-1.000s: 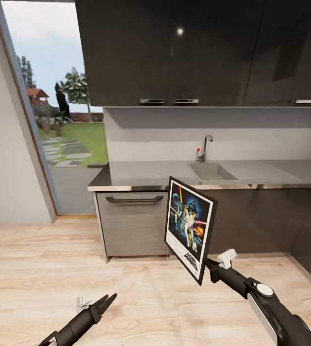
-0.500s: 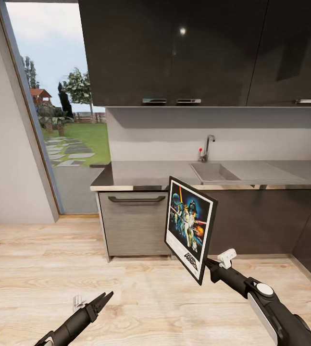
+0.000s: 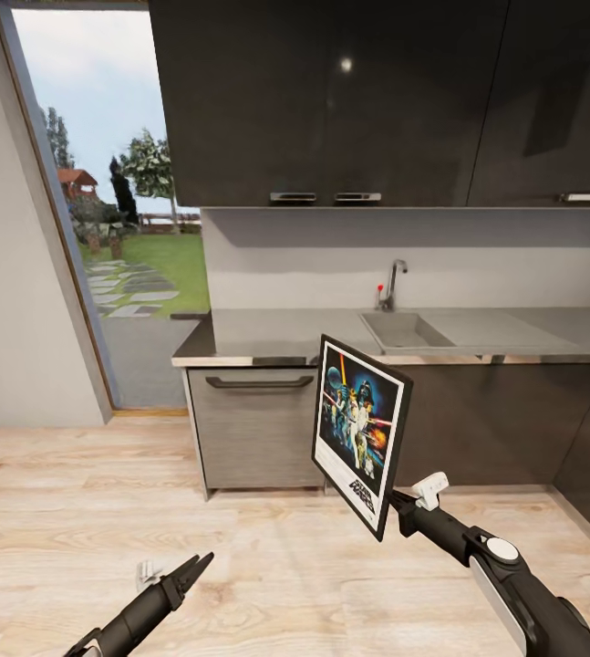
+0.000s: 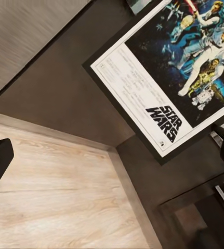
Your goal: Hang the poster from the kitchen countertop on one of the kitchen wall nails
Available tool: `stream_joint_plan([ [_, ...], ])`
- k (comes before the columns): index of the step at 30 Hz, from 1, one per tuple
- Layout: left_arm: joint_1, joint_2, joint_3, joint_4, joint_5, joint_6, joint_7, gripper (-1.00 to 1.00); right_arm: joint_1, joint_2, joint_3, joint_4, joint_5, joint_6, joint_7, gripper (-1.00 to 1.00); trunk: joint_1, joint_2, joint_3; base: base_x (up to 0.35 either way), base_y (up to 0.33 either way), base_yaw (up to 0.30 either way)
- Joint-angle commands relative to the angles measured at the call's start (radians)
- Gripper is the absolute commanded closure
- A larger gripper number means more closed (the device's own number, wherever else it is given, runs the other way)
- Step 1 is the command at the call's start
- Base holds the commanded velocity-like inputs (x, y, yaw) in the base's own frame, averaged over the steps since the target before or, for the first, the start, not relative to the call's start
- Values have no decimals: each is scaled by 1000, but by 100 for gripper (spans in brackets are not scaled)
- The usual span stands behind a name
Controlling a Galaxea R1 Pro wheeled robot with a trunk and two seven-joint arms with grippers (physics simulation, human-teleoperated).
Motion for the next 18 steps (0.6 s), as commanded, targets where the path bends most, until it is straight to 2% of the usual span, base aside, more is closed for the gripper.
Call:
stream_joint_plan([
  [1,-1,1,-5,0,7,-10,0,-100,-1,-1,3,1,-9,0,3,100,-4,7,2,0,0,0],
  [6,-1,7,26,2,7,-9,0,-100,-1,-1,3,1,-9,0,4,100,-23,42,18,0,0,0],
  [9,-1,24,52,15,7,-9,-1,-100,-1,-1,3,1,-8,-1,3,100,-35,63,27,0,0,0],
  [11,-1,32,62,65,9,-9,-1,-100,-1,-1,3,1,-8,-2,3,100,-42,77,33,0,0,0],
  [12,-1,35,70,140,41,-10,-2,-100,-1,-1,3,1,-8,-2,3,100,-46,84,37,0,0,0],
  [13,-1,38,72,161,71,-11,-4,-100,-1,-1,3,1,-8,-3,2,100,-50,91,40,0,0,0],
  [15,1,48,74,179,105,-12,-5,-100,-1,-1,3,1,-8,-3,2,100,-58,105,46,0,0,0],
  [18,21,55,75,188,124,-13,-6,-100,-1,-1,3,1,-8,-3,2,100,-69,126,55,0,0,0],
])
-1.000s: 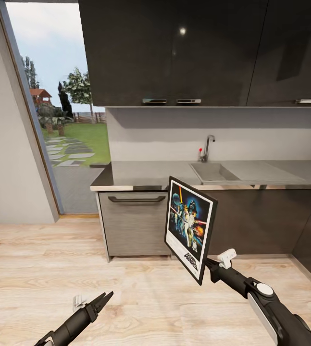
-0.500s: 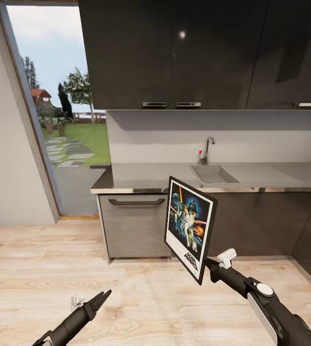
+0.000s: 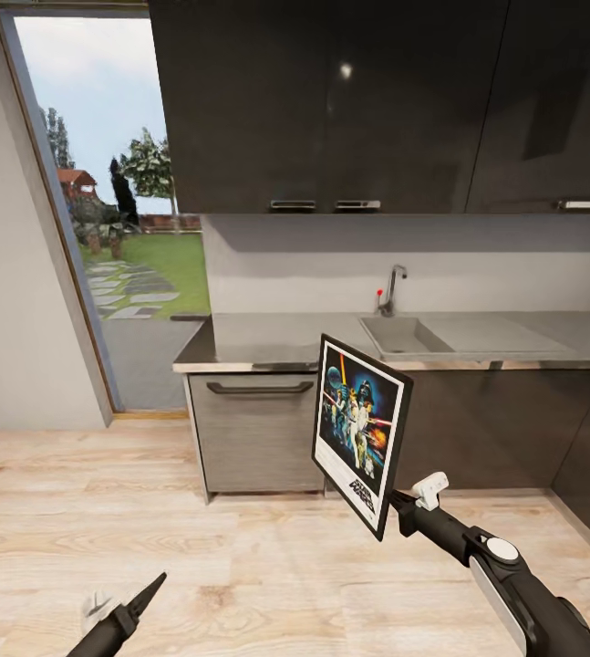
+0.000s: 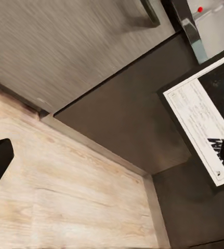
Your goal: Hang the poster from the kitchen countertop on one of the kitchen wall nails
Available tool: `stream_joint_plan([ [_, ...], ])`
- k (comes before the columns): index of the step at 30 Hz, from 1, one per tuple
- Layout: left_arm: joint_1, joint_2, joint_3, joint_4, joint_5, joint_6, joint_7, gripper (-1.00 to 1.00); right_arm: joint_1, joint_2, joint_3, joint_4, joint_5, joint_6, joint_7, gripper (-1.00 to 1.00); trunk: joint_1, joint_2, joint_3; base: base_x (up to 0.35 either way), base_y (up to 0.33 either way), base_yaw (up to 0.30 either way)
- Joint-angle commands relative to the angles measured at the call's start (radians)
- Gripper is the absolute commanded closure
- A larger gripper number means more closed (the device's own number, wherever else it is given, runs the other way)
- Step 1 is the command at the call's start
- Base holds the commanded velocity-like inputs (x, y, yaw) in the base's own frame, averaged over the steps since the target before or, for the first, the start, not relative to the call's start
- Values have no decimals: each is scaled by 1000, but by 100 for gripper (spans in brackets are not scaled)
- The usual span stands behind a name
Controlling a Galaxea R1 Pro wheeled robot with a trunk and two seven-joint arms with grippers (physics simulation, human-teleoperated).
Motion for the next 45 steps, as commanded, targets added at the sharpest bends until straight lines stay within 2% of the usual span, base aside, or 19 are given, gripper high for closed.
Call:
stream_joint_plan([
  [1,20,4,-8,4,13,-9,-2,-100,-1,-1,3,1,-9,-1,3,100,-4,7,2,0,0,0],
  [5,56,15,-8,9,23,-9,-2,-100,-1,-1,3,1,-9,-2,1,100,-19,35,15,0,0,0],
  [9,62,17,-9,10,25,-10,-2,-100,-1,-1,3,1,-9,-3,0,100,-35,63,27,0,0,0],
  [35,66,19,-10,9,24,-9,-3,-100,0,-3,6,-13,-10,-2,7,100,-134,245,109,0,0,0],
  [38,65,18,-11,8,20,-10,-4,-100,0,-3,5,-13,-10,-2,39,100,-146,266,118,0,0,0],
  [40,65,18,-12,7,18,-11,-4,-100,-1,-3,4,-12,-8,-2,96,100,-153,280,124,0,0,0],
  [45,65,17,-13,7,17,-11,-5,-100,-1,-3,3,-12,-8,-2,132,100,-173,315,140,0,0,0],
])
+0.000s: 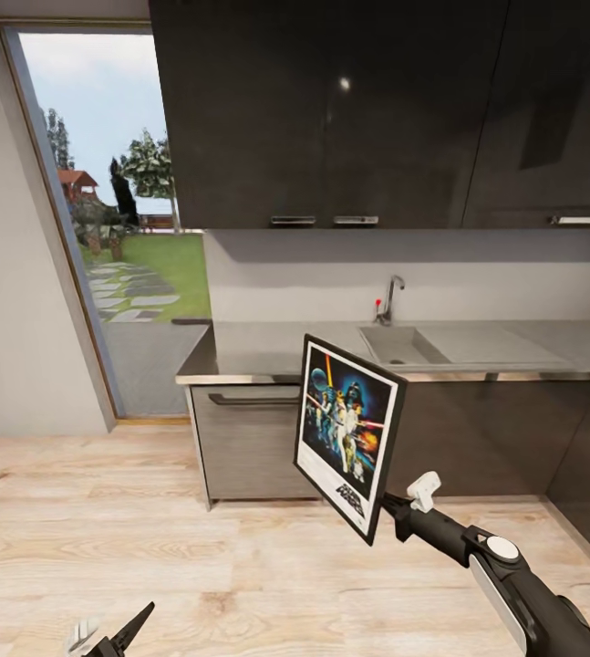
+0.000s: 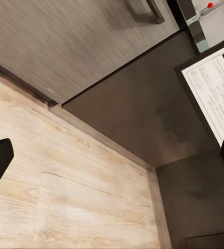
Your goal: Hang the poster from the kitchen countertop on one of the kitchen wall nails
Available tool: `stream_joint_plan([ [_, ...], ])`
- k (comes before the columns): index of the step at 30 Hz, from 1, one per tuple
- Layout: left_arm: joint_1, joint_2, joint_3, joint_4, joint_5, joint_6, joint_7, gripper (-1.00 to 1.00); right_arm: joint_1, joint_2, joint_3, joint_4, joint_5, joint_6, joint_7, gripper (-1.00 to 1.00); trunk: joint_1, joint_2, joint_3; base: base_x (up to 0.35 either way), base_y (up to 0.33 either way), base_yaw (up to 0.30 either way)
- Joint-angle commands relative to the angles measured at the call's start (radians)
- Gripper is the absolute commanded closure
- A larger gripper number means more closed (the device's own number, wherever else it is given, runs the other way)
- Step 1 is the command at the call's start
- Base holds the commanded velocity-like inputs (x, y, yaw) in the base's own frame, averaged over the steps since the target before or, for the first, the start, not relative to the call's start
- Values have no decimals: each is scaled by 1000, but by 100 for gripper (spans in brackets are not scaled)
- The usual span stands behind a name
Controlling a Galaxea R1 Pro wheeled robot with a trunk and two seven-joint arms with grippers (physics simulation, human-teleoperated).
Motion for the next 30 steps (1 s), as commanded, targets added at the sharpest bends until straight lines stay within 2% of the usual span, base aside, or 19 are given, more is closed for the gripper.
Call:
stream_joint_plan([
  [1,-1,0,-9,0,6,-8,-1,-100,-1,-1,3,1,-8,0,6,100,-4,6,2,0,0,0],
  [30,-1,0,-9,1,7,-8,0,-100,0,-1,2,2,-8,0,16,100,-115,209,93,0,0,0],
])
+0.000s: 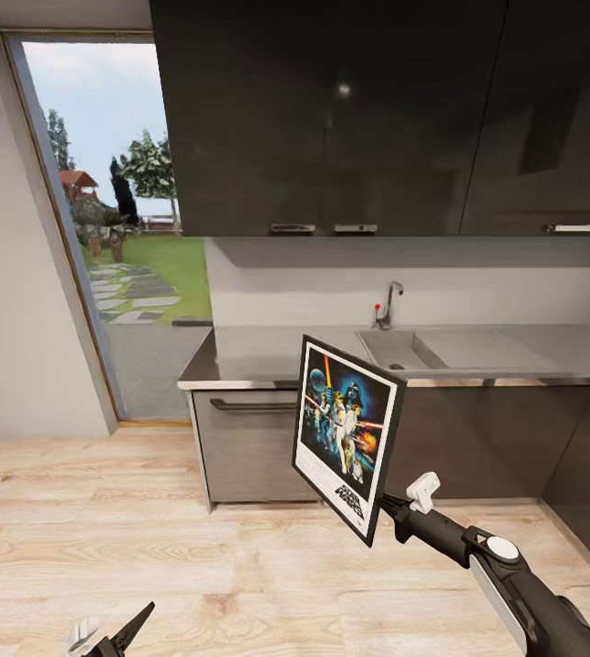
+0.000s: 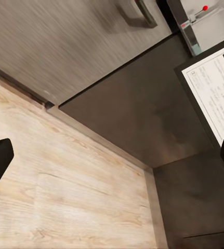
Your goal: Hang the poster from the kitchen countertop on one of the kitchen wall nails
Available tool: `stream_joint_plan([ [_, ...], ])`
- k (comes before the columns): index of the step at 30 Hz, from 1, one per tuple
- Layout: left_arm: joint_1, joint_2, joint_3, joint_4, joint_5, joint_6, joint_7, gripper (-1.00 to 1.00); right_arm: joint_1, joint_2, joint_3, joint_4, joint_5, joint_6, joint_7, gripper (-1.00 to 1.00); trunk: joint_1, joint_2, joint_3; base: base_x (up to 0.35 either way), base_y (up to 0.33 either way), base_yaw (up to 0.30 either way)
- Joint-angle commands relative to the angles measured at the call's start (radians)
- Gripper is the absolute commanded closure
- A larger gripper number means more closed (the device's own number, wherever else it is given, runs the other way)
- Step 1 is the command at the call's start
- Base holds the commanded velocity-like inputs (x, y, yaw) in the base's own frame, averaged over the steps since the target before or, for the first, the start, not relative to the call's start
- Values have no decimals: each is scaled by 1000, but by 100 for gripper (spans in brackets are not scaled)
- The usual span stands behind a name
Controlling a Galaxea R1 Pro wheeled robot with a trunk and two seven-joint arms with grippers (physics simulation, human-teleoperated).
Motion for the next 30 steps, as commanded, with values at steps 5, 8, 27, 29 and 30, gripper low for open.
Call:
stream_joint_plan([
  [5,-1,0,-9,0,6,-8,-1,-100,-1,-1,3,1,-8,0,3,100,-19,34,14,0,0,0],
  [8,-1,0,-9,0,6,-8,-1,-100,-1,-1,3,1,-8,0,3,100,-31,55,24,0,0,0],
  [27,-1,0,-9,0,6,-7,-1,-100,-1,-1,3,1,-8,0,3,100,-103,188,83,0,0,0],
  [29,-1,0,-9,0,6,-7,-1,-100,-1,-1,3,1,-8,0,3,100,-111,202,89,0,0,0],
  [30,-1,0,-9,0,6,-8,-1,-100,-2,-1,3,1,-8,0,2,100,-115,209,92,0,0,0],
])
